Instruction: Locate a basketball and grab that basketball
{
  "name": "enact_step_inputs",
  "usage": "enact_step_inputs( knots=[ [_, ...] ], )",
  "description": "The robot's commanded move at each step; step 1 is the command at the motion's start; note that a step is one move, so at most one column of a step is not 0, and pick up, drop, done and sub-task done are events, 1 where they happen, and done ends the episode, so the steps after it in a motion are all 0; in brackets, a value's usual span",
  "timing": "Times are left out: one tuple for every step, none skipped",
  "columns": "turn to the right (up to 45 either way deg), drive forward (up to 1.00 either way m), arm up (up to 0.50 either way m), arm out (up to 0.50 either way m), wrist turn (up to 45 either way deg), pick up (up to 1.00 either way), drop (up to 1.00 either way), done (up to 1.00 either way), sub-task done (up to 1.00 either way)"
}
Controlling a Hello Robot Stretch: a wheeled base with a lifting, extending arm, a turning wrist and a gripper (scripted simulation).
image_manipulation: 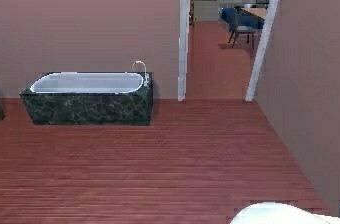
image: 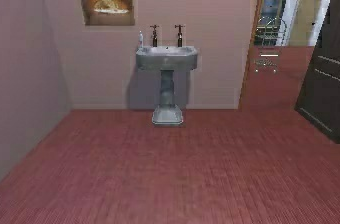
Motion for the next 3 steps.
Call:
enact_step_inputs(
  knots=[
    [-42.0,0.00,0.00,0.00,0.0,0.00,0.00,0.00,0.00],
    [0.0,0.20,0.00,0.00,0.0,0.00,0.00,0.00,0.00],
    [45.0,0.00,0.00,0.00,0.0,0.00,0.00,0.00,0.00]
  ],
)
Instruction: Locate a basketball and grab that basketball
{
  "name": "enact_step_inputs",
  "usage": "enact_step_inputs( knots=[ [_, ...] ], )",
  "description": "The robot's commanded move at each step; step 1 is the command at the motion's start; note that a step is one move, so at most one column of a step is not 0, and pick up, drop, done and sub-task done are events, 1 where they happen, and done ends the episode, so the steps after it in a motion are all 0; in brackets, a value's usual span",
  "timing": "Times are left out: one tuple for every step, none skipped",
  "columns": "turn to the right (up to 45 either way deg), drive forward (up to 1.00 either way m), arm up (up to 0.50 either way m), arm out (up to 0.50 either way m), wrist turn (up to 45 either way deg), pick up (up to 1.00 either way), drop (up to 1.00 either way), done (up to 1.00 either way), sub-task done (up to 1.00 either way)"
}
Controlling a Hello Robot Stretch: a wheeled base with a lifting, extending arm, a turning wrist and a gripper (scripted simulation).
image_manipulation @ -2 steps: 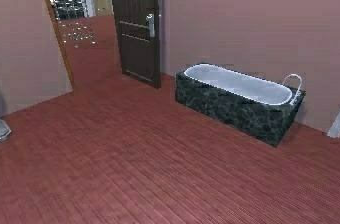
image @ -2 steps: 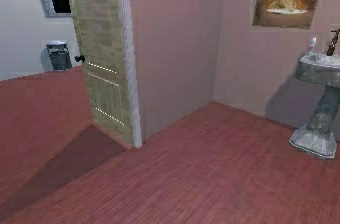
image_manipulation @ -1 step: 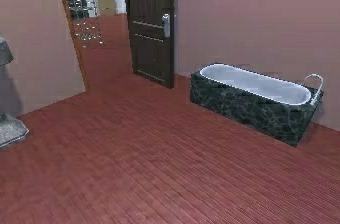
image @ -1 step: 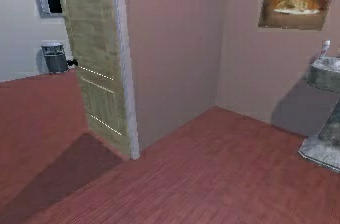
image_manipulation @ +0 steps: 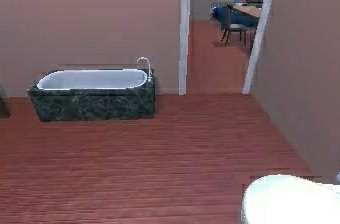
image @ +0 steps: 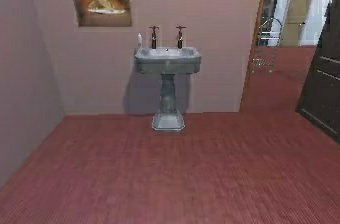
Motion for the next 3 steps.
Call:
enact_step_inputs(
  knots=[
    [33.0,0.00,0.00,0.00,0.0,0.00,0.00,0.00,0.00],
    [0.0,0.25,0.00,0.00,0.0,0.00,0.00,0.00,0.00],
    [45.0,0.00,0.00,0.00,0.0,0.00,0.00,0.00,0.00]
  ],
)
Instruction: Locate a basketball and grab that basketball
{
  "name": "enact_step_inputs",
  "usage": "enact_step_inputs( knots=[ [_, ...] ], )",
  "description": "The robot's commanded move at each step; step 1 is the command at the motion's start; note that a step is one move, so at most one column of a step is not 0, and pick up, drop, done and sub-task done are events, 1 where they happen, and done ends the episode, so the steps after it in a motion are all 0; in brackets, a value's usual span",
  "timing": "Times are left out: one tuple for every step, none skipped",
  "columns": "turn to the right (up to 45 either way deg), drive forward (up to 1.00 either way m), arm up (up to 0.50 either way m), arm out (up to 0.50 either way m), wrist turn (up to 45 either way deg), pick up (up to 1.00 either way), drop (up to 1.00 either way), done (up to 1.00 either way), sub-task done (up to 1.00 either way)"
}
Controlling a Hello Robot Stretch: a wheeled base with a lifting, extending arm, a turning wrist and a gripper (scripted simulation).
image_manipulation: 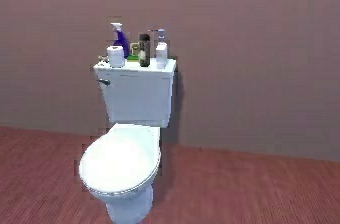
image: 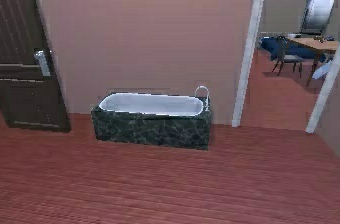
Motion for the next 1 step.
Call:
enact_step_inputs(
  knots=[
    [6.0,0.00,0.00,0.00,0.0,0.00,0.00,0.00,0.00]
  ],
)
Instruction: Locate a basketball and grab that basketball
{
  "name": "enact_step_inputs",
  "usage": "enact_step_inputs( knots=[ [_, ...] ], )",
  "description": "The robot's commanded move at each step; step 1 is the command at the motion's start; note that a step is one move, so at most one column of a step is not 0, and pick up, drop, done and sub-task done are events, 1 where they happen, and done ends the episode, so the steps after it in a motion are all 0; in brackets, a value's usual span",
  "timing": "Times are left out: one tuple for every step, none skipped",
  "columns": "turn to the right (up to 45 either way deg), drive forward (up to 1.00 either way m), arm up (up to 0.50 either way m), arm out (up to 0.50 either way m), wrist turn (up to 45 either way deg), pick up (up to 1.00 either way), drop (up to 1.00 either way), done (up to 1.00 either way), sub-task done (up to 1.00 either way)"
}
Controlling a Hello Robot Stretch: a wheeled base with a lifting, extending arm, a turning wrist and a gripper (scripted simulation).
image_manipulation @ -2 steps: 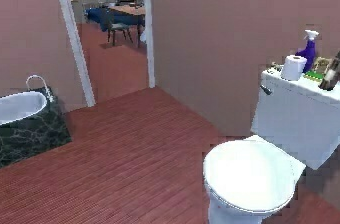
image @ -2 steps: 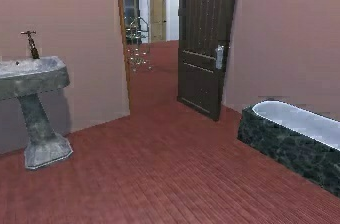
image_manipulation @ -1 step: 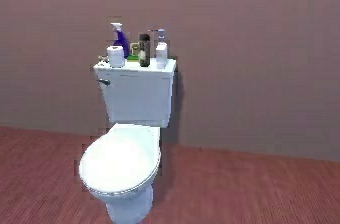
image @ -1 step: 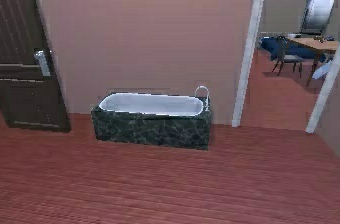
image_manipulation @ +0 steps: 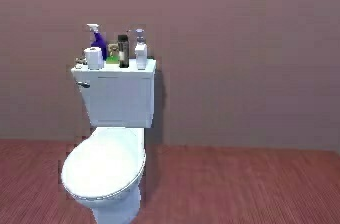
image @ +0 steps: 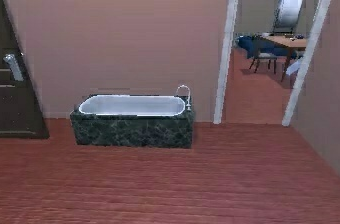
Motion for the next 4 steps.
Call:
enact_step_inputs(
  knots=[
    [0.0,0.65,0.00,0.00,0.0,0.00,0.00,0.00,0.00],
    [45.0,0.00,0.00,0.00,0.0,0.00,0.00,0.00,0.00],
    [0.0,0.30,0.00,0.00,0.0,0.00,0.00,0.00,0.00],
    [-9.0,0.00,0.00,0.00,0.0,0.00,0.00,0.00,0.00]
  ],
)
